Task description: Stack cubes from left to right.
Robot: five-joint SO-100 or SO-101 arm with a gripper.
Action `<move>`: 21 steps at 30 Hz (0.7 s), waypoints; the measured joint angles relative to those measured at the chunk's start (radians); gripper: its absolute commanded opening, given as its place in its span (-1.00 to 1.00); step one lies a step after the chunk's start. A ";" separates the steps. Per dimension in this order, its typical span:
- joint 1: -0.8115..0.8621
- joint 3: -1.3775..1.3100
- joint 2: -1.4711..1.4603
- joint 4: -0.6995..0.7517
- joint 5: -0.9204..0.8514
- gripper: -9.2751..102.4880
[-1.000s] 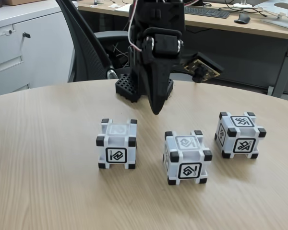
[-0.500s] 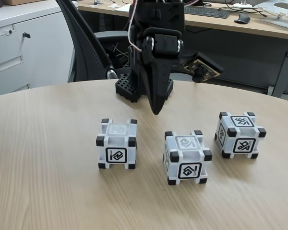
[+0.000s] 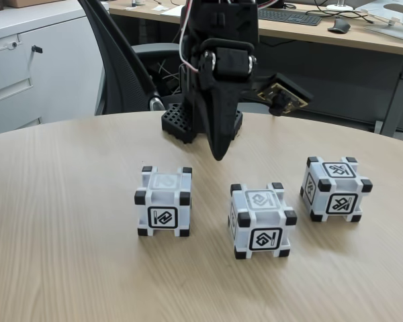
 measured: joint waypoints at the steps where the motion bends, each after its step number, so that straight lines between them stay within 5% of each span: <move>1: 0.000 0.000 0.000 0.000 0.000 -0.83; 21: -0.002 0.000 0.000 0.000 -0.020 -0.83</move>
